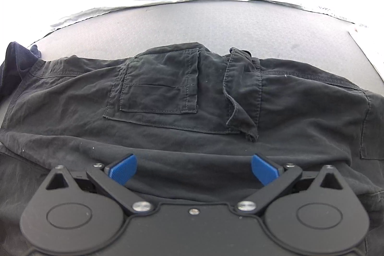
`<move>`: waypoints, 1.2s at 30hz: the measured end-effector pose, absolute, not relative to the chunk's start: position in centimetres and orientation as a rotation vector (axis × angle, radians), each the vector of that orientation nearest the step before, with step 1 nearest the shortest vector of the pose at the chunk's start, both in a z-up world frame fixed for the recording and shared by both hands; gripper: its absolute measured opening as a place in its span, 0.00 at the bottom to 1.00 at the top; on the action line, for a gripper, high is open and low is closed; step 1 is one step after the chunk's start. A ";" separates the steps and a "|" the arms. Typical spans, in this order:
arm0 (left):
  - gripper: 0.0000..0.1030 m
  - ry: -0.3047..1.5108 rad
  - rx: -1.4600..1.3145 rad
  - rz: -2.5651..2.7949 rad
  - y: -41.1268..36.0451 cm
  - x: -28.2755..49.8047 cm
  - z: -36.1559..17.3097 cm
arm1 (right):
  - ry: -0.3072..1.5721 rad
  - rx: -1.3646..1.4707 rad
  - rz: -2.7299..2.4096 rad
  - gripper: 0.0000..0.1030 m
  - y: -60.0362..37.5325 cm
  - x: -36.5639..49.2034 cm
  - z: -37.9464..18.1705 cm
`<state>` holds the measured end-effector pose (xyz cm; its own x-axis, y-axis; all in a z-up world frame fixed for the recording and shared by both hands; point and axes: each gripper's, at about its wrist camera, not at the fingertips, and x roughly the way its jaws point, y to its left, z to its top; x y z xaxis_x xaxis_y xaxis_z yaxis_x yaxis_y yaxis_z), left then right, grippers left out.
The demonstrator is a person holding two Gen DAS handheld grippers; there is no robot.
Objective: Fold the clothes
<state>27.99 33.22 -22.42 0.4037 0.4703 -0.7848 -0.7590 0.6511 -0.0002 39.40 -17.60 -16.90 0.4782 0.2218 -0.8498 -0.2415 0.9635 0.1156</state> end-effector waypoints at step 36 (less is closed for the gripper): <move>1.00 0.976 -0.208 0.474 22.9 33.2 -26.4 | 0.941 -0.145 -0.580 0.86 -49.0 46.6 -23.1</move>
<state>33.21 22.95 -26.44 0.4685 0.2919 -0.8338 -0.4749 0.8791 0.0410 46.58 -48.99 -23.09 0.4497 -0.5287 -0.7199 0.4055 0.8390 -0.3628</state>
